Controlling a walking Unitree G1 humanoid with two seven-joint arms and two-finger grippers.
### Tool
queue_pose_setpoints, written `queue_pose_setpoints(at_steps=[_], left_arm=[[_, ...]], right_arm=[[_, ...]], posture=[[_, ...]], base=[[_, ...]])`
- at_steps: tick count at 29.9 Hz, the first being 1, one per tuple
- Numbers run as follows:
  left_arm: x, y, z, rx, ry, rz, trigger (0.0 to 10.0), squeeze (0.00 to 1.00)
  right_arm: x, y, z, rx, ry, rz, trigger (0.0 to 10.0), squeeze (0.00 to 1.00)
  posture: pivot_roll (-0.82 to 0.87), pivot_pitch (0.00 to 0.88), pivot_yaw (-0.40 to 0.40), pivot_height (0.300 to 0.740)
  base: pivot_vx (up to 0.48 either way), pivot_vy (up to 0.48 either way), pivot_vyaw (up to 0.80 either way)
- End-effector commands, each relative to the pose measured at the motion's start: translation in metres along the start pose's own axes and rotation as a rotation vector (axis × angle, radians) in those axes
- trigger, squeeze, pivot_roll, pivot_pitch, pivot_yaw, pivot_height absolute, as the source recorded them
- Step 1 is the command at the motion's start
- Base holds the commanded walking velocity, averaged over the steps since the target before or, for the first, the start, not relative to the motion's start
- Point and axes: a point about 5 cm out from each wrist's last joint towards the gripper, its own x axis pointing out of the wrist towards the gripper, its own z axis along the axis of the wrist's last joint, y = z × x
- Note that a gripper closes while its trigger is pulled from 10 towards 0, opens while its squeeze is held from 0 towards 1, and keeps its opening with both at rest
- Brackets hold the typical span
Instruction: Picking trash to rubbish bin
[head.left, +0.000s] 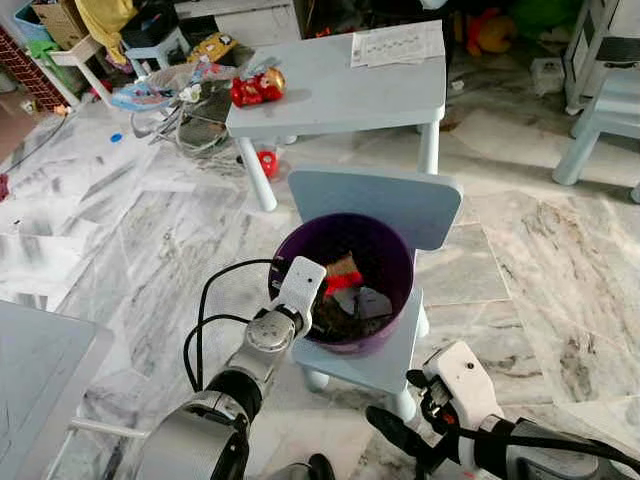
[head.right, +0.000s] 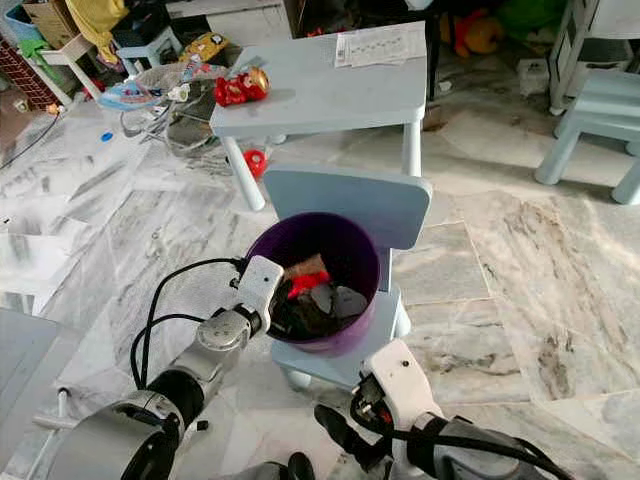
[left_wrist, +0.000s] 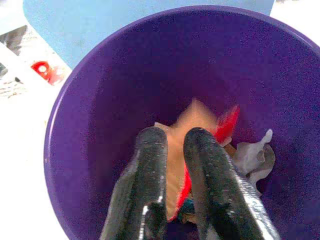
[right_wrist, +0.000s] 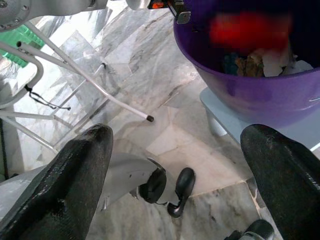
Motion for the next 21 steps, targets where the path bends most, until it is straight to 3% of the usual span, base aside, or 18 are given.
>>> queue_pose_setpoints(at_steps=[1,13,17,21], left_arm=[[-0.003,0.006,-0.006,-0.003,0.025,0.029,10.0,1.0],[0.001,0.015,0.006,-0.026,-0.017,0.058,10.0,1.0],[0.004,0.026,0.033,-0.066,-0.144,0.057,10.0,1.0],[0.001,0.046,0.059,-0.063,-0.287,0.098,10.0,1.0]], right_arm=[[-0.001,0.004,0.002,-0.002,0.001,0.007,10.0,1.0],[0.009,0.001,0.008,-0.038,-0.01,0.008,10.0,1.0],[0.02,-0.012,0.024,-0.1,-0.079,-0.062,10.0,1.0],[0.031,-0.032,0.055,-0.145,-0.226,-0.188,10.0,1.0]], posture=[[-0.26,0.205,0.219,0.74],[-0.25,0.175,0.22,0.74],[-0.21,0.147,0.208,0.74],[-0.17,0.117,0.195,0.74]], base=[[0.0,0.0,0.0],[0.0,0.0,0.0],[0.0,0.0,0.0],[0.0,0.0,0.0]])
